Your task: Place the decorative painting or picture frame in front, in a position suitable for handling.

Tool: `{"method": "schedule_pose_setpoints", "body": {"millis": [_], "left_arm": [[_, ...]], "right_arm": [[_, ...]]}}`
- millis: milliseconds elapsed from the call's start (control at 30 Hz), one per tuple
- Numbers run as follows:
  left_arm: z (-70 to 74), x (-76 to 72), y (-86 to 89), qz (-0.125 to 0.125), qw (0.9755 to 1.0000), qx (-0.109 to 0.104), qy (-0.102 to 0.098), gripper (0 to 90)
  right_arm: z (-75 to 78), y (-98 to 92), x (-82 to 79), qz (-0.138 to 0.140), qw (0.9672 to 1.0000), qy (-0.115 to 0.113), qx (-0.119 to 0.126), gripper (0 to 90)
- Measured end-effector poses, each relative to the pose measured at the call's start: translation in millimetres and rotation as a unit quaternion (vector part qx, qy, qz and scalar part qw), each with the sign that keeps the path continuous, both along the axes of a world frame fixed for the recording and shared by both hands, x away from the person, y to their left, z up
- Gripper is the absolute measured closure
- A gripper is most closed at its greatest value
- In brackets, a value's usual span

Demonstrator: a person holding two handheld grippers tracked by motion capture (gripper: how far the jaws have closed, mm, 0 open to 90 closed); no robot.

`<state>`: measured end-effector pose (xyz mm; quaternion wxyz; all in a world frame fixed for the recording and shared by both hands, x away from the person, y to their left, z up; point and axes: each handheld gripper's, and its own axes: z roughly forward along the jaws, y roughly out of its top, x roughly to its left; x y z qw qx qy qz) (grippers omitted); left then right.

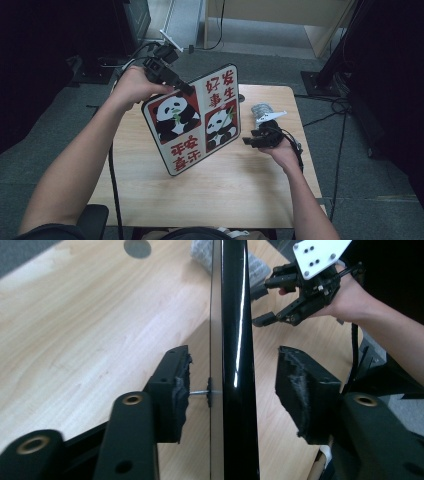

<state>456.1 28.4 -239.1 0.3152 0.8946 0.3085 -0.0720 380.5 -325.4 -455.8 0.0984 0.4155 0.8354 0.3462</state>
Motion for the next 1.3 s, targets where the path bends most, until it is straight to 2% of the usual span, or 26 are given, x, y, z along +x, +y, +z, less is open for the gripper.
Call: {"method": "schedule_pose_setpoints", "body": {"millis": [67, 167, 200, 267, 400, 533, 567, 600, 667, 700, 833, 900, 967, 1167, 1300], "left_arm": [[1.8, -0.8, 5.3, -0.002, 0.9999, -0.008, -0.007, 44.6], [2.4, -2.3, 7.8, -0.002, 0.9999, -0.008, -0.009, 42.9], [2.5, -2.8, 9.7, -0.002, 0.9999, -0.011, -0.012, 41.5], [2.4, -4.3, 18.0, 0.001, 0.9995, -0.028, -0.014, 39.9], [0.4, -6.6, 27.3, 0.007, 0.9993, -0.032, -0.018, 38.5], [-0.3, -11.1, 38.6, 0.012, 0.9990, -0.037, -0.024, 37.7], [-0.5, -12.8, 41.5, 0.015, 0.9988, -0.040, -0.025, 37.2], [-0.9, -14.4, 44.5, 0.016, 0.9987, -0.041, -0.026, 37.2], [-2.2, -17.3, 51.0, 0.019, 0.9985, -0.042, -0.029, 36.9], [-2.7, -18.0, 53.1, 0.020, 0.9985, -0.042, -0.028, 36.7], [-4.7, -23.7, 66.5, 0.025, 0.9976, -0.056, -0.033, 36.0], [-5.0, -24.9, 69.2, 0.029, 0.9974, -0.058, -0.033, 36.0], [-5.9, -27.7, 74.6, 0.033, 0.9969, -0.062, -0.036, 36.0], [-12.1, -42.7, 88.6, 0.042, 0.9957, -0.070, -0.043, 36.0], [-18.4, -53.3, 95.7, 0.044, 0.9953, -0.069, -0.051, 36.0]], "right_arm": [[0.8, 0.2, 1.8, 0.002, 1.0000, -0.005, -0.003, 45.8], [0.6, 1.1, 4.3, 0.005, 0.9999, -0.006, -0.008, 45.7], [0.4, 2.4, 6.2, 0.008, 0.9998, -0.007, -0.015, 45.6], [1.4, 3.7, 8.1, 0.012, 0.9995, -0.012, -0.026, 45.5], [3.5, 4.7, 12.0, 0.015, 0.9996, -0.014, -0.021, 45.5], [5.0, 3.6, 17.2, 0.015, 0.9992, -0.015, -0.033, 45.4], [6.6, 0.7, 18.5, 0.013, 0.9994, -0.022, -0.023, 45.5], [6.6, 0.7, 18.5, 0.013, 0.9994, -0.022, -0.023, 45.5], [7.7, -1.3, 21.4, 0.009, 0.9994, -0.013, -0.032, 45.3], [8.2, -2.9, 23.1, 0.008, 0.9992, -0.019, -0.035, 45.3], [12.4, -13.7, 31.2, -0.012, 0.9996, -0.023, -0.010, 45.5], [13.3, -15.9, 33.5, -0.014, 0.9997, -0.017, -0.012, 45.4], [19.7, -16.8, 37.0, -0.015, 0.9994, -0.021, -0.022, 45.3], [27.0, -18.6, 43.7, -0.019, 0.9989, -0.039, -0.018, 45.2], [26.9, -22.4, 47.7, -0.029, 0.9986, -0.040, -0.020, 44.8]]}}
